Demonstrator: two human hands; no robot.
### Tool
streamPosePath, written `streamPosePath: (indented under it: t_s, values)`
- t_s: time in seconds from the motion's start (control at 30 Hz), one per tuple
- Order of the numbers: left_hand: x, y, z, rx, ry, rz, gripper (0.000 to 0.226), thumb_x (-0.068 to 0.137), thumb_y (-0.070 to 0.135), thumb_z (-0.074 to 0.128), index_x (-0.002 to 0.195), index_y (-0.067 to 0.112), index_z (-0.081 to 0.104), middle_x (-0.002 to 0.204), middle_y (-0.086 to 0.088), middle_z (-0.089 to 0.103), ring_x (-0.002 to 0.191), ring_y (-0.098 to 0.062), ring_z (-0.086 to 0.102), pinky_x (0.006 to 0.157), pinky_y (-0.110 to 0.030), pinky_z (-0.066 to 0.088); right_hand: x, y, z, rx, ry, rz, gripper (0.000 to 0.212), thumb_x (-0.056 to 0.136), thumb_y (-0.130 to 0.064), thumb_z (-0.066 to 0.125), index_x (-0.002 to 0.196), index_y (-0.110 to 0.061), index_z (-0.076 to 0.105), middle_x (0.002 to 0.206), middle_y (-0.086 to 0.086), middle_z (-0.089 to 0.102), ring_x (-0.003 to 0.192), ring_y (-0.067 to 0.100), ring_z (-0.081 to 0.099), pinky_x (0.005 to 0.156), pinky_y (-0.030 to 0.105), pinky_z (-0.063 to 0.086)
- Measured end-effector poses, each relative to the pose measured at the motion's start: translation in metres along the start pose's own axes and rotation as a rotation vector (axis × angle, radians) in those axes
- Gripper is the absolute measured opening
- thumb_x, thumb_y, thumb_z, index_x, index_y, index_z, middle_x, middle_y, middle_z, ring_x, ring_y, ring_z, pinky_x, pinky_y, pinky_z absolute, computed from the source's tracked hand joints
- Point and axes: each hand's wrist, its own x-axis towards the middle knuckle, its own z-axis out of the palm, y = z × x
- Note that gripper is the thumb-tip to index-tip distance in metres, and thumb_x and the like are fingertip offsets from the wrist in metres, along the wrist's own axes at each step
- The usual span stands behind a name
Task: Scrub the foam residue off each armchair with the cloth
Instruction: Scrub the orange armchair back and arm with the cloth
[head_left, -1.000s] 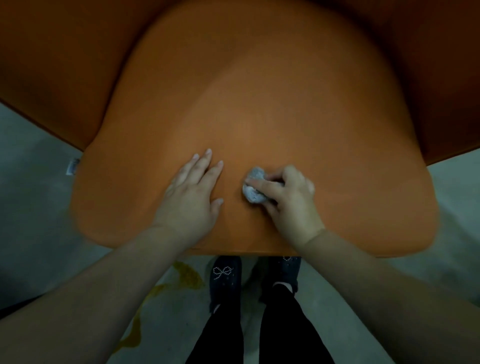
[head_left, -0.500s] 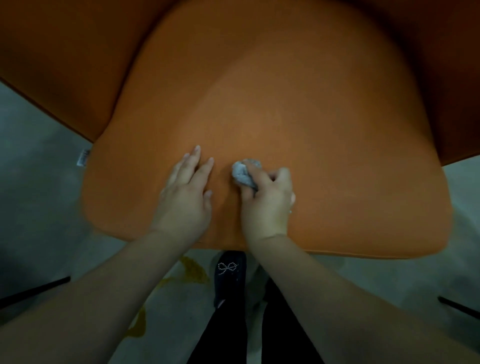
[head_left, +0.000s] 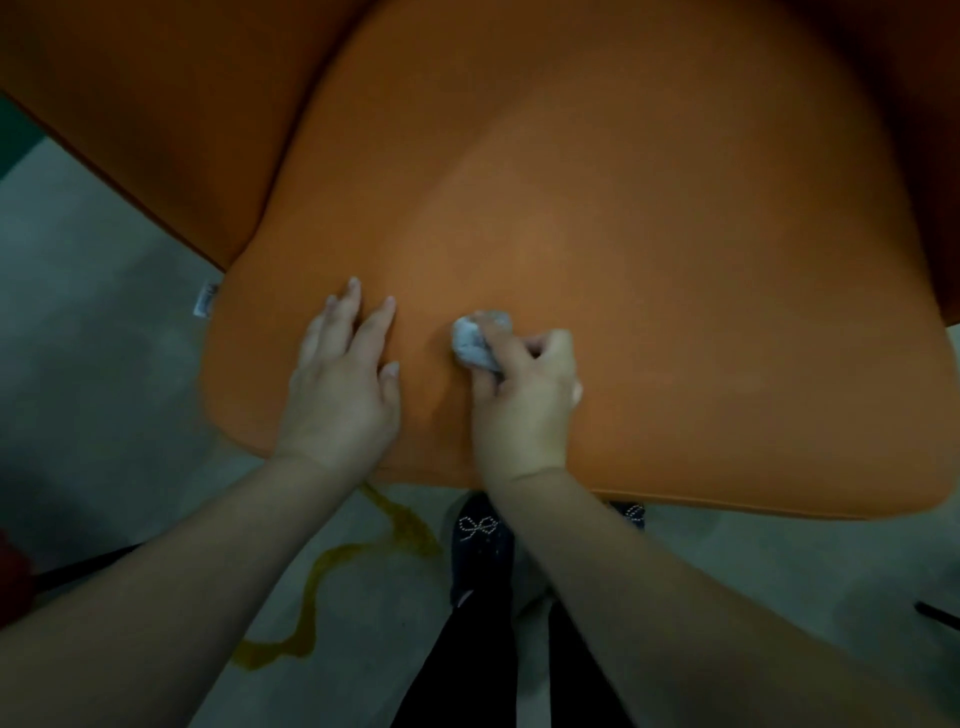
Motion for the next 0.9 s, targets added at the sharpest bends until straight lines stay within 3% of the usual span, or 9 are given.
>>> streamPosePath:
  t_s: [0.1, 0.2, 0.3, 0.47, 0.57, 0.63, 0.77, 0.9]
  values:
    - [0.002, -0.012, -0.006, -0.006, 0.009, -0.026, 0.058, 0.097, 0.023, 0.046, 0.15, 0.028, 0.024, 0.161, 0.0, 0.006, 0.147, -0.023, 0.004, 0.116, -0.034, 0.004, 0.029, 0.033, -0.035, -0.087, 0.104, 0.076, 0.036, 0.082, -0.009, 0.064, 0.116, -0.021, 0.069, 0.095, 0.001, 0.035, 0.088, 0.032, 0.05, 0.085, 0.048, 0.043]
    - [0.001, -0.022, -0.009, -0.002, 0.0, -0.026, 0.059, 0.098, 0.023, 0.045, 0.151, 0.028, 0.022, 0.161, -0.001, 0.005, 0.147, -0.023, 0.003, 0.115, -0.03, -0.001, 0.044, 0.049, -0.052, -0.059, 0.186, 0.175, 0.031, 0.088, -0.015, 0.06, 0.117, -0.019, 0.067, 0.098, 0.001, 0.033, 0.089, 0.028, 0.049, 0.091, 0.044, 0.043]
    - [0.0, -0.025, -0.008, 0.001, -0.009, -0.016, 0.06, 0.098, 0.025, 0.046, 0.152, 0.029, 0.019, 0.161, 0.0, 0.004, 0.147, -0.022, 0.001, 0.115, -0.032, 0.0, 0.03, 0.026, -0.029, -0.062, 0.099, 0.045, 0.034, 0.085, -0.015, 0.065, 0.118, -0.023, 0.067, 0.098, 0.004, 0.036, 0.09, 0.027, 0.047, 0.088, 0.045, 0.045]
    - [0.0, -0.027, -0.009, -0.012, -0.034, 0.0, 0.061, 0.098, 0.027, 0.046, 0.152, 0.029, 0.018, 0.161, 0.002, 0.002, 0.147, -0.02, 0.0, 0.115, -0.032, 0.0, 0.024, 0.027, -0.029, -0.322, 0.012, -0.067, 0.044, 0.086, -0.038, 0.065, 0.129, -0.038, 0.055, 0.118, 0.008, 0.047, 0.107, 0.028, 0.043, 0.092, 0.046, 0.034]
    - [-0.002, -0.027, -0.01, -0.002, -0.034, 0.005, 0.061, 0.099, 0.027, 0.045, 0.152, 0.03, 0.016, 0.161, 0.003, 0.001, 0.147, -0.018, -0.001, 0.114, -0.031, 0.0, 0.013, 0.039, -0.043, -0.453, -0.134, -0.295, 0.051, 0.082, -0.047, 0.065, 0.131, -0.035, 0.055, 0.119, 0.01, 0.053, 0.108, 0.033, 0.047, 0.09, 0.048, 0.034]
    - [-0.003, -0.026, -0.009, -0.008, -0.03, 0.002, 0.06, 0.099, 0.027, 0.044, 0.152, 0.03, 0.016, 0.161, 0.004, 0.0, 0.147, -0.018, -0.002, 0.115, -0.032, 0.001, 0.01, 0.043, -0.048, -0.49, -0.195, -0.364, 0.055, 0.083, -0.059, 0.055, 0.131, -0.032, 0.055, 0.116, 0.011, 0.054, 0.105, 0.033, 0.049, 0.087, 0.047, 0.036]
    - [-0.003, -0.02, -0.007, -0.039, -0.024, -0.032, 0.061, 0.098, 0.029, 0.045, 0.152, 0.03, 0.016, 0.161, 0.002, 0.001, 0.147, -0.019, -0.002, 0.118, -0.036, 0.003, 0.02, 0.043, -0.046, -0.33, -0.174, -0.381, 0.047, 0.087, -0.05, 0.057, 0.128, -0.028, 0.06, 0.107, 0.015, 0.053, 0.095, 0.033, 0.05, 0.083, 0.043, 0.04]
    - [-0.003, -0.017, -0.005, -0.037, -0.011, -0.054, 0.062, 0.097, 0.031, 0.045, 0.152, 0.029, 0.016, 0.162, 0.002, 0.0, 0.147, -0.021, -0.003, 0.119, -0.039, 0.004, 0.005, 0.039, -0.034, -0.367, -0.281, -0.605, 0.04, 0.088, -0.047, 0.058, 0.124, -0.031, 0.063, 0.111, 0.015, 0.057, 0.094, 0.033, 0.053, 0.081, 0.042, 0.04]
